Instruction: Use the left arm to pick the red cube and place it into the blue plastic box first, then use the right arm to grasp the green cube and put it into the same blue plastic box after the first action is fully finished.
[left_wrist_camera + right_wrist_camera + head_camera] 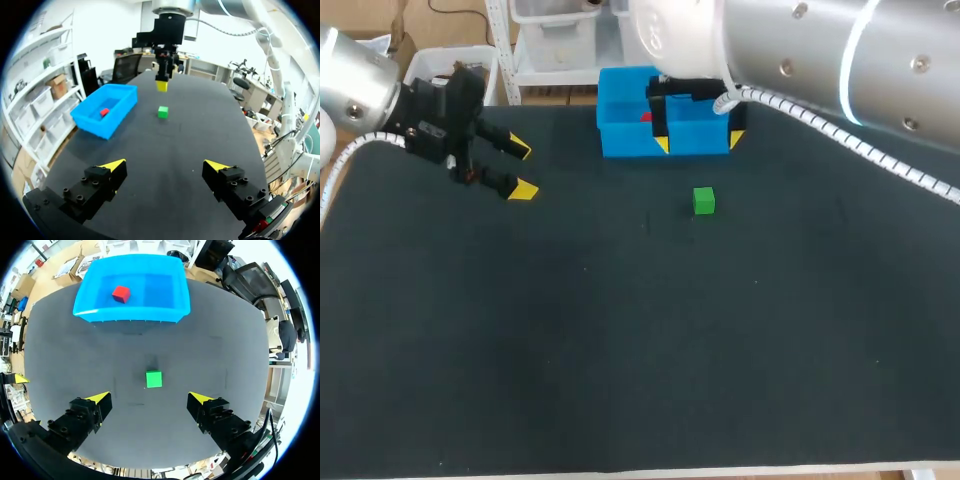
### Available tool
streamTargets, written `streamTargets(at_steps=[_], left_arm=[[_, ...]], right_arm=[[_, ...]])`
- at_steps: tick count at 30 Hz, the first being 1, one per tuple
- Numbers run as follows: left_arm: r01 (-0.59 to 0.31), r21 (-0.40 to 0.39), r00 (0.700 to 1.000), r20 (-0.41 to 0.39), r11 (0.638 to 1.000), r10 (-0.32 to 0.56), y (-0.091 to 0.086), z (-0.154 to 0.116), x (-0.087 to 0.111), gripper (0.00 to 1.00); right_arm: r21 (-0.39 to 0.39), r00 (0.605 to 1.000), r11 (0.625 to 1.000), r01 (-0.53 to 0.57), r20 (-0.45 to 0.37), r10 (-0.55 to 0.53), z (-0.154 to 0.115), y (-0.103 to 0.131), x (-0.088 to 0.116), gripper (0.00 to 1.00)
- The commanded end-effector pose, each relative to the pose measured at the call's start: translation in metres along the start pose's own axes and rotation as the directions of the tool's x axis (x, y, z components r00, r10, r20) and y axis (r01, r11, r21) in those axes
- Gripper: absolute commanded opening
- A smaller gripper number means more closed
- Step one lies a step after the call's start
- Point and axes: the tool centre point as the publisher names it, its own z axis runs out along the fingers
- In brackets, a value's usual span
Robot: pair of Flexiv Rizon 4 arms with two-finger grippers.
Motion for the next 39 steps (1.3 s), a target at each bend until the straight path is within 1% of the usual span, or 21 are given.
streamTargets(at_steps=[1,7,13,19,23,30,35,39], left_arm=[[-0.003,-0.001,1.0,0.005,1.0,0.003,0.0,0.0,0.001,1.0],[-0.003,-0.001,1.0,0.005,1.0,0.003,0.0,0.0,0.001,1.0],[-0.003,-0.001,1.0,0.005,1.0,0.003,0.0,0.0,0.001,1.0],[-0.003,-0.001,1.0,0.005,1.0,0.003,0.0,0.0,0.001,1.0],[-0.003,-0.001,1.0,0.005,1.0,0.003,0.0,0.0,0.001,1.0],[-0.003,-0.001,1.0,0.005,1.0,0.003,0.0,0.0,0.001,1.0],[-0.003,-0.001,1.0,0.005,1.0,0.003,0.0,0.0,0.001,1.0],[-0.003,-0.001,1.0,0.005,1.0,0.003,0.0,0.0,0.001,1.0]], right_arm=[[-0.011,1.0,1.0,0.003,0.021,-0.003,0.008,-0.003,-0.002,1.0],[-0.006,0.999,1.0,0.01,0.051,-0.009,0.022,-0.008,-0.001,1.0],[-0.005,0.998,1.0,0.015,0.063,-0.015,0.036,-0.013,0.004,1.0],[0.002,0.993,1.0,0.019,0.113,-0.019,0.046,-0.017,0.009,1.0],[0.007,0.988,1.0,0.021,0.15,-0.022,0.049,-0.019,0.013,1.0],[0.024,0.982,0.999,0.025,0.187,-0.029,0.054,-0.021,0.017,1.0],[0.033,0.979,0.999,0.032,0.198,-0.038,0.062,-0.017,0.019,1.0],[0.032,0.981,0.999,0.035,0.188,-0.04,0.072,-0.015,0.018,1.0]])
